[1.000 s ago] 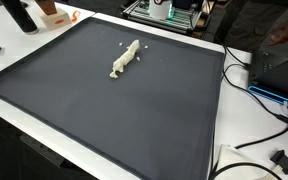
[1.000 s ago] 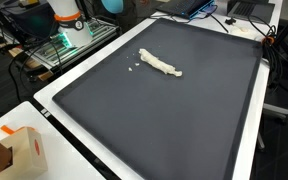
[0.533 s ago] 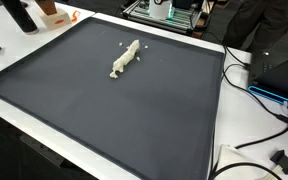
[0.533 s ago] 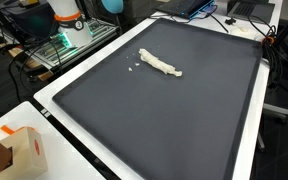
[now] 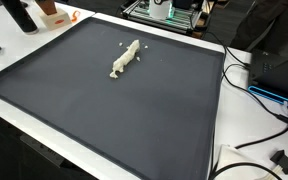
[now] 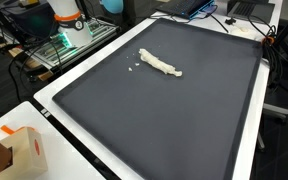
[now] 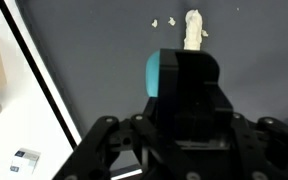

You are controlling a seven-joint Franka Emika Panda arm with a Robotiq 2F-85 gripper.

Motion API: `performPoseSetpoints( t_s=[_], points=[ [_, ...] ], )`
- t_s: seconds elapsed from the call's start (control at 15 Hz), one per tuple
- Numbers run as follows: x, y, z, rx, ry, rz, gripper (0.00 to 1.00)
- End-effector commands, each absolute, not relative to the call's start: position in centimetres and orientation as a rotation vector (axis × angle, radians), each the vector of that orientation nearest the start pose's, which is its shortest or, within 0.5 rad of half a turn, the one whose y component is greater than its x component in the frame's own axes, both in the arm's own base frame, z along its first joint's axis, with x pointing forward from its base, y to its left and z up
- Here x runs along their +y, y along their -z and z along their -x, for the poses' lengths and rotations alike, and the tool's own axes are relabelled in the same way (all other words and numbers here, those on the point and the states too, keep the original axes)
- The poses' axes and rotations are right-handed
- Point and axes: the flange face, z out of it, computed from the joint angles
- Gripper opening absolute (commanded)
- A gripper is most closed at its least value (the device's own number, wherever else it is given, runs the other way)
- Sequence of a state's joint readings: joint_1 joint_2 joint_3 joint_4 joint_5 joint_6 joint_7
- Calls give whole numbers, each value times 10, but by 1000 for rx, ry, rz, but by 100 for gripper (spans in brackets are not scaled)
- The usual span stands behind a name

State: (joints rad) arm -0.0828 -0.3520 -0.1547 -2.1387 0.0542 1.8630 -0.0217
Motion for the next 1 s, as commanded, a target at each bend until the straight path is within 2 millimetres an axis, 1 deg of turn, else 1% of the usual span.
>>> performPoseSetpoints(
  t_s=[0.0, 0.33, 0.4, 0.47, 0.53, 0.8, 0.93],
  points=[
    [-111, -555, -445, 337, 128, 3024, 50],
    [-111, -555, -445, 337, 128, 3024, 50],
    [-111, -555, -445, 337, 128, 3024, 25],
    [-118, -548, -449, 265, 78, 2982, 25],
    [-123, -539, -453, 177, 63, 2934, 25],
    [-141, -493, -468, -58, 91, 2796, 25],
    [-149, -467, -476, -151, 107, 2704, 25]
  ],
)
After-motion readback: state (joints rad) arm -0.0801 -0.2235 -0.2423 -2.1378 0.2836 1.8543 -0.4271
